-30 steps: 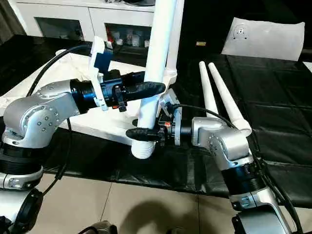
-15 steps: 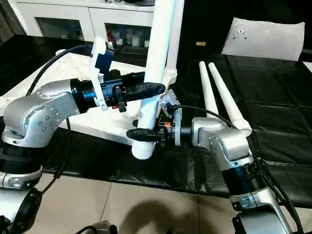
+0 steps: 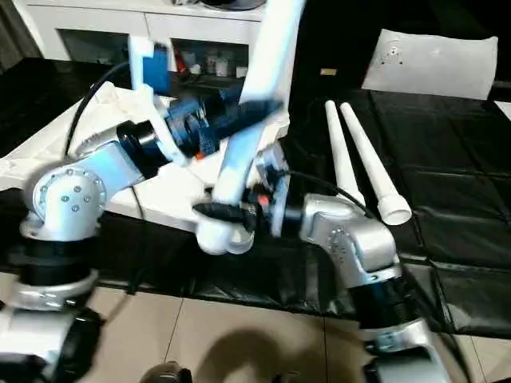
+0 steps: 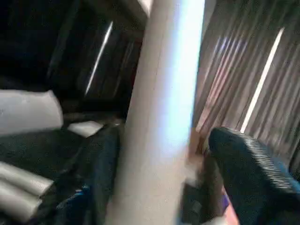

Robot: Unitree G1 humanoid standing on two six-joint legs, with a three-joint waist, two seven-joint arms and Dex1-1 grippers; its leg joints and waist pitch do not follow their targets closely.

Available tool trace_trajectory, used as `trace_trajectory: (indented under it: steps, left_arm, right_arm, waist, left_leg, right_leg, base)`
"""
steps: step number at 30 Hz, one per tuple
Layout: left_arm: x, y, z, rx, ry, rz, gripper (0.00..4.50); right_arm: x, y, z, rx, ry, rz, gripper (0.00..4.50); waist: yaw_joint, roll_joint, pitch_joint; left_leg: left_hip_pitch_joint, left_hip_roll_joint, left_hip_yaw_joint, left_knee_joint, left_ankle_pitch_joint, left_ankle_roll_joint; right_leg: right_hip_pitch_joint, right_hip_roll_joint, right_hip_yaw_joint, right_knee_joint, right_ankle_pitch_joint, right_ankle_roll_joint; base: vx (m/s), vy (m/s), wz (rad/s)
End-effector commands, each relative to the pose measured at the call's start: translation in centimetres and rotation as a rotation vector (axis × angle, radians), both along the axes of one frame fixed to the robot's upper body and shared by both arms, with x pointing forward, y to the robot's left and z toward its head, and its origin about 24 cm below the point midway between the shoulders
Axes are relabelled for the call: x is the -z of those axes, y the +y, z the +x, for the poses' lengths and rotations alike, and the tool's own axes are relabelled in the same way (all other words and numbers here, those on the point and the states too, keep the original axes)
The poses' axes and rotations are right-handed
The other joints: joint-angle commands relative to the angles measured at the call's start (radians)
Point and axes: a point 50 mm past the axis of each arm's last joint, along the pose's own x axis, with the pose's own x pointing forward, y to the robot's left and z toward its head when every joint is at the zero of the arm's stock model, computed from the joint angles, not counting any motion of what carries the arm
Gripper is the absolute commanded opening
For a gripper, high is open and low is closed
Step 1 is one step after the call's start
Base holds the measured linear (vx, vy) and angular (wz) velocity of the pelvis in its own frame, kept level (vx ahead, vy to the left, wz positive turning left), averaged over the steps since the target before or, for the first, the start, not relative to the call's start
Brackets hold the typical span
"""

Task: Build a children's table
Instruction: Pick table leg

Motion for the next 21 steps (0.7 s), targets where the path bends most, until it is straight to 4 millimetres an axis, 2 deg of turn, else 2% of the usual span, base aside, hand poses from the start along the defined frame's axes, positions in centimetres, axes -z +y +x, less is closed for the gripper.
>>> trace_trajectory:
  steps: [1,4,5,6,7,9,10,13,14,15,16,17,18,19,20,21]
  left_arm:
    - [-1.1,0.6,-0.6,0.021,-0.022,-0.106,3.67]
    - [-0.9,2.1,0.0,-0.052,-0.008,-0.145,3.86]
    - [-0.6,2.6,0.2,-0.079,-0.016,-0.123,3.86]
    - [0.6,3.7,0.6,-0.140,-0.053,0.001,4.11]
    - [0.7,3.8,0.6,-0.143,-0.055,0.013,4.22]
    - [2.7,4.7,1.1,-0.189,-0.063,0.210,4.27]
    - [3.4,5.0,1.2,-0.197,-0.062,0.278,4.28]
    - [4.1,5.3,1.3,-0.202,-0.065,0.352,4.28]
    - [5.3,5.7,1.4,-0.196,-0.093,0.481,4.28]
    - [5.9,5.9,1.4,-0.190,-0.109,0.535,4.28]
    - [6.9,6.2,1.4,-0.181,-0.140,0.628,4.28]
    - [8.3,6.7,1.5,-0.161,-0.166,0.747,4.28]
    - [9.0,7.0,1.5,-0.148,-0.180,0.813,4.28]
    - [9.4,7.2,1.6,-0.140,-0.188,0.846,4.28]
    - [11.4,8.3,1.8,-0.083,-0.225,1.014,3.98]
    - [11.9,8.6,1.9,-0.065,-0.231,1.051,3.89]
  right_arm:
    - [0.3,-1.3,0.6,0.124,0.020,-0.001,1.93]
    - [0.6,-1.6,0.4,0.191,0.019,-0.029,1.92]
    - [0.7,-1.7,0.4,0.213,0.026,-0.032,1.92]
    - [1.2,-2.5,0.6,0.315,0.037,-0.052,1.90]
    - [1.3,-2.5,0.6,0.325,0.037,-0.055,1.90]
    - [1.8,-3.4,0.8,0.416,0.016,-0.106,1.90]
    - [1.9,-3.6,0.8,0.429,0.006,-0.125,1.90]
    - [2.0,-3.8,0.8,0.445,-0.001,-0.142,1.90]
    - [2.1,-4.1,0.8,0.482,-0.004,-0.153,1.90]
    - [2.1,-4.2,0.7,0.502,-0.004,-0.156,1.90]
    - [2.2,-4.4,0.7,0.526,0.000,-0.162,1.90]
    - [2.6,-4.5,0.6,0.562,0.008,-0.182,1.90]
    - [2.7,-4.6,0.5,0.577,0.011,-0.193,1.90]
    - [2.8,-4.6,0.5,0.583,0.010,-0.200,1.90]
    - [3.1,-4.7,0.4,0.620,-0.004,-0.235,1.90]
    - [3.2,-4.7,0.4,0.633,-0.008,-0.243,1.90]
  waist:
    - [-0.001,-0.007,-0.087]
    - [-0.003,-0.004,-0.086]
    - [-0.003,0.002,-0.086]
    - [-0.005,-0.001,-0.086]
    - [-0.005,0.011,-0.085]
    - [-0.019,0.013,-0.087]
    - [-0.021,0.023,-0.086]
    - [-0.026,0.021,-0.086]
    - [-0.021,0.005,-0.085]
    - [-0.027,0.012,-0.084]
    - [-0.027,0.004,-0.084]
    - [-0.026,0.013,-0.085]
    - [-0.029,0.014,-0.081]
    - [-0.032,0.013,-0.083]
    - [-0.031,0.017,-0.084]
    - [-0.034,0.019,-0.085]
  left_leg:
    - [0.007,0.001,0.005,-0.062,-0.152,-0.006]
    - [0.010,0.001,0.004,-0.063,-0.155,-0.010]
    - [0.010,0.000,0.003,-0.065,-0.157,-0.008]
    - [0.011,0.000,0.001,-0.067,-0.156,-0.006]
    - [0.011,0.001,-0.001,-0.069,-0.155,-0.009]
    - [0.013,0.000,0.000,-0.071,-0.163,-0.026]
    - [0.019,0.001,-0.002,-0.072,-0.182,-0.035]
    - [0.019,0.001,-0.001,-0.074,-0.207,-0.042]
    - [0.016,0.002,-0.004,-0.076,-0.190,-0.033]
    - [0.017,0.003,0.000,-0.076,-0.193,-0.036]
    - [0.016,0.003,-0.001,-0.077,-0.186,-0.032]
    - [0.017,0.003,-0.001,-0.076,-0.185,-0.037]
    - [0.018,0.001,-0.001,-0.080,-0.195,-0.036]
    - [0.017,0.000,0.000,-0.080,-0.199,-0.042]
    - [0.020,-0.001,-0.001,-0.080,-0.200,-0.046]
    - [0.020,-0.002,0.000,-0.081,-0.199,-0.053]
  right_leg:
    - [0.063,-0.053,0.029,-0.081,-0.258,-0.161]
    - [0.062,-0.049,0.028,-0.081,-0.253,-0.152]
    - [0.061,-0.049,0.030,-0.086,-0.261,-0.136]
    - [0.062,-0.049,0.029,-0.087,-0.269,-0.121]
    - [0.058,-0.050,0.030,-0.087,-0.279,-0.110]
    - [0.059,-0.044,0.030,-0.083,-0.271,-0.092]
    - [0.054,-0.045,0.030,-0.083,-0.284,-0.090]
    - [0.056,-0.047,0.031,-0.082,-0.284,-0.103]
    - [0.059,-0.050,0.032,-0.084,-0.284,-0.105]
    - [0.056,-0.049,0.034,-0.078,-0.275,-0.109]
    - [0.058,-0.050,0.034,-0.085,-0.278,-0.103]
    - [0.056,-0.050,0.036,-0.080,-0.275,-0.102]
    - [0.053,-0.048,0.036,-0.089,-0.302,-0.081]
    - [0.056,-0.049,0.037,-0.085,-0.304,-0.078]
    - [0.054,-0.049,0.037,-0.093,-0.317,-0.070]
    - [0.054,-0.049,0.039,-0.089,-0.313,-0.067]
  base:
    - [0.000,0.000,0.00]
    - [0.000,0.000,0.00]
    - [0.000,0.000,0.00]
    - [0.000,0.000,0.00]
    - [0.000,0.000,0.00]
    - [0.000,0.000,0.00]
    - [0.000,0.000,0.00]
    - [0.000,0.000,0.00]
    - [0.000,0.000,0.00]
    - [0.000,0.000,0.00]
    - [0.000,0.000,0.00]
    - [0.000,0.000,0.00]
    - [0.000,0.000,0.00]
    - [0.000,0.000,0.00]
    - [0.000,0.000,0.00]
    - [0.000,0.000,0.00]
